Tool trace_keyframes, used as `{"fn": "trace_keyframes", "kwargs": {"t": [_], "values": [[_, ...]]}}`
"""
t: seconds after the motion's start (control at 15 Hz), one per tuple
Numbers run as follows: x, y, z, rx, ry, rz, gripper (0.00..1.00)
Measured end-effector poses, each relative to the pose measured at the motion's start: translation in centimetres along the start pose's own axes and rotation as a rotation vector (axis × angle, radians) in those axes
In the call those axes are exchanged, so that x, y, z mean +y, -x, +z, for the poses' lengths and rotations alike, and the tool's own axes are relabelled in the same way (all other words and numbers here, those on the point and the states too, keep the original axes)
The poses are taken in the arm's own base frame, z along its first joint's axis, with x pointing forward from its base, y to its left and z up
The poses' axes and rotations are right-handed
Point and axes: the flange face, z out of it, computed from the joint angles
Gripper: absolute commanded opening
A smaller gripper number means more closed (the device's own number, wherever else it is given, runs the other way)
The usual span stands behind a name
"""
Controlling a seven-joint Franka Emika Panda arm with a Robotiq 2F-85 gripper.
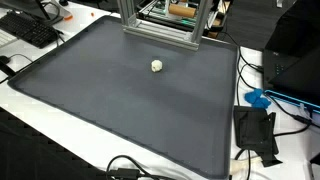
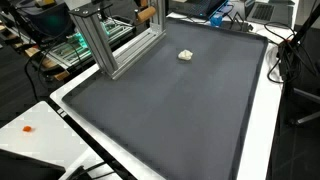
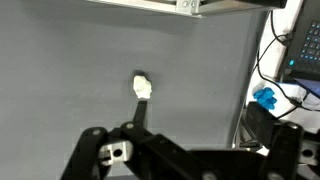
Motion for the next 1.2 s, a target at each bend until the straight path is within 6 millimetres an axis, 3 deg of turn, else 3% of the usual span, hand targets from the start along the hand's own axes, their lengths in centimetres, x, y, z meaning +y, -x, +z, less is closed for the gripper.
{"fn": "trace_keyframes", "kwargs": {"t": [0.4,0.6,0.93,1.2], "values": [[0.0,0.0,0.0,0.0,0.001,0.0,1.0],[-1.1,0.6,0.2,-0.002,0.007,-0.015,1.0],[-3.8,4.4,0.7,-0.001,0.037,-0.076,1.0],[-4.5,8.0,0.7,0.02,0.058,-0.099,1.0]]}}
